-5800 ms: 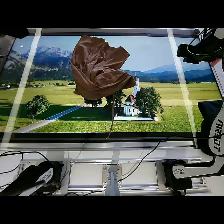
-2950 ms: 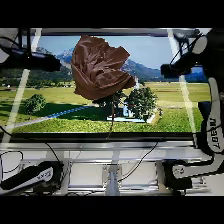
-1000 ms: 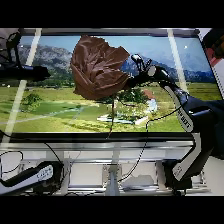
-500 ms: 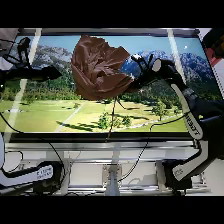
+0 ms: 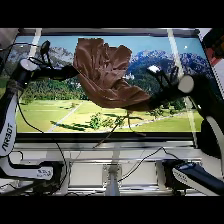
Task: Fold the clothes and pants, and hang the long-sleeved shirts on hangers.
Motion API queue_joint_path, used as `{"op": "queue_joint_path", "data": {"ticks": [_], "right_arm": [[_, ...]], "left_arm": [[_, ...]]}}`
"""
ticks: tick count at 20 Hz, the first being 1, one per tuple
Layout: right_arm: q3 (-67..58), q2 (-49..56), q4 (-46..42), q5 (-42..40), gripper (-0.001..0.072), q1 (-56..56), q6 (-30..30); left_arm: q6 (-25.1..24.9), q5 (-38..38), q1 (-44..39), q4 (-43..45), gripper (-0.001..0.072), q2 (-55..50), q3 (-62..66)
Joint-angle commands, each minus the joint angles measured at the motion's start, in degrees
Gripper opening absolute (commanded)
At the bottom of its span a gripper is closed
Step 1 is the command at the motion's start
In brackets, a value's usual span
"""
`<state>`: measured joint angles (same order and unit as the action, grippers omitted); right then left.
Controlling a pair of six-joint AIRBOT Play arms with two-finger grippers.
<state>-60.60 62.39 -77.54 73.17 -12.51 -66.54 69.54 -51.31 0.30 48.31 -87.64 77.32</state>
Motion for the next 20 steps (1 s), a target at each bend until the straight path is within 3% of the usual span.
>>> {"op": "queue_joint_path", "data": {"ticks": [1, 4, 7, 8, 9, 10, 14, 20], "right_arm": [[15.3, -19.3, -2.4, 4.0, 0.0030, 0.0, -3.8], [19.1, -34.8, -12.3, 9.4, 0.0030, 0.0, -10.2], [19.0, -47.1, -17.1, 9.2, 0.0031, 0.0, -10.8], [19.1, -50.3, -17.1, 8.4, 0.0030, 0.0, -10.8], [19.1, -52.7, -17.1, 8.2, 0.0031, 0.0, -10.8], [19.1, -54.6, -17.1, 8.3, 0.0031, 0.0, -10.8], [19.0, -56.5, -17.2, 9.4, 0.0031, 0.0, -10.8], [19.0, -56.5, -27.3, 21.1, 0.0031, 0.0, -10.5]], "left_arm": [[-0.1, 2.1, -3.0, -0.4, 0.0565, -3.4, 0.0], [0.2, 4.1, -3.5, -0.4, 0.0566, -5.0, 0.0], [3.5, 7.0, -3.9, -0.6, 0.0566, -6.3, 0.0], [5.5, 7.6, -4.3, -1.0, 0.0590, -7.1, 0.0], [7.9, 8.1, -4.9, -1.4, 0.0679, -8.0, 0.0], [10.2, 8.9, -5.7, -1.5, 0.0717, -9.0, 0.0], [11.5, 15.5, -9.1, -2.4, 0.0717, -12.4, 0.0], [11.6, 18.3, -8.7, -0.9, 0.0716, -14.4, 0.0]]}}
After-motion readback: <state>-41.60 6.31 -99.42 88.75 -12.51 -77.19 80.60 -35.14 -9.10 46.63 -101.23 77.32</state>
